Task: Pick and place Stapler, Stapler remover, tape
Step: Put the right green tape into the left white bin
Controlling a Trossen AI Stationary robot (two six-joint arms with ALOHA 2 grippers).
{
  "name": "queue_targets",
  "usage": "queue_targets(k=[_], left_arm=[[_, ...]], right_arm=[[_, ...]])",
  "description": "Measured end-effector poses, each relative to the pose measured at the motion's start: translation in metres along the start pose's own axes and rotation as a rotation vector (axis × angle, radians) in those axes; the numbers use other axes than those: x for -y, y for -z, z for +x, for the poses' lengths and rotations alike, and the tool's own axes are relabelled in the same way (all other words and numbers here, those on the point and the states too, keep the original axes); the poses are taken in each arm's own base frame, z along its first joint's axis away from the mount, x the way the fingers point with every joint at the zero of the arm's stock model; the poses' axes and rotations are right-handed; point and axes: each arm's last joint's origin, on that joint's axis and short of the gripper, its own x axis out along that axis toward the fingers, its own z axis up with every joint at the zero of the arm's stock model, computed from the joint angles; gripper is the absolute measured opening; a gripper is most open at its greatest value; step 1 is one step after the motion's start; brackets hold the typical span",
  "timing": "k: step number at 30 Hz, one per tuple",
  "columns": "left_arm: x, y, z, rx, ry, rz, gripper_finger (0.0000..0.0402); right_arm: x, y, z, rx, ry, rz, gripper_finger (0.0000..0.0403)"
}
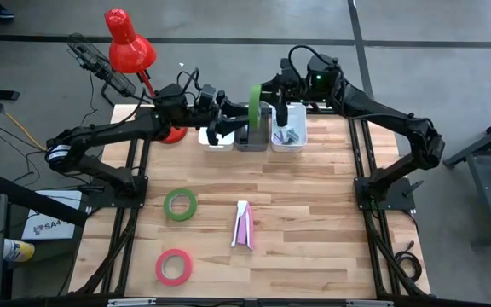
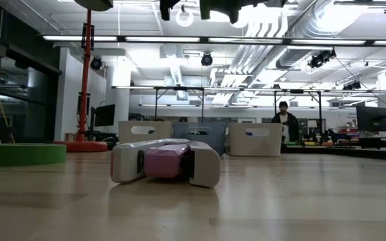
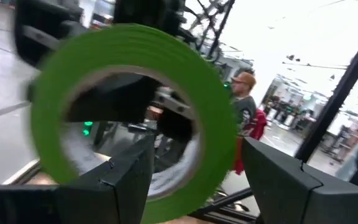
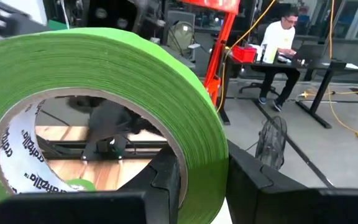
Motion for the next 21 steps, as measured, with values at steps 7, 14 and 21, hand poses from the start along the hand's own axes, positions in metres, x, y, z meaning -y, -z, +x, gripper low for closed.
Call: queue_targets(k=[7, 14, 21], left_arm=[[0.006, 0.004, 0.003, -0.017, 0.02, -0.008, 0.0236], [0.006, 0.004, 0.002, -0.022, 0.02, -0.014, 0.0236], [0.006, 0.004, 0.002, -0.027, 0.021, -0.015, 0.0236]], right_arm=[[0.005, 0.01, 0.015, 0.004, 0.0, 0.048, 0.0079], [0.007, 0.014, 0.019, -0.002, 0.002, 0.077, 0.0079], [0.009, 0.018, 0.025, 0.003, 0.015, 0.091, 0.0079]])
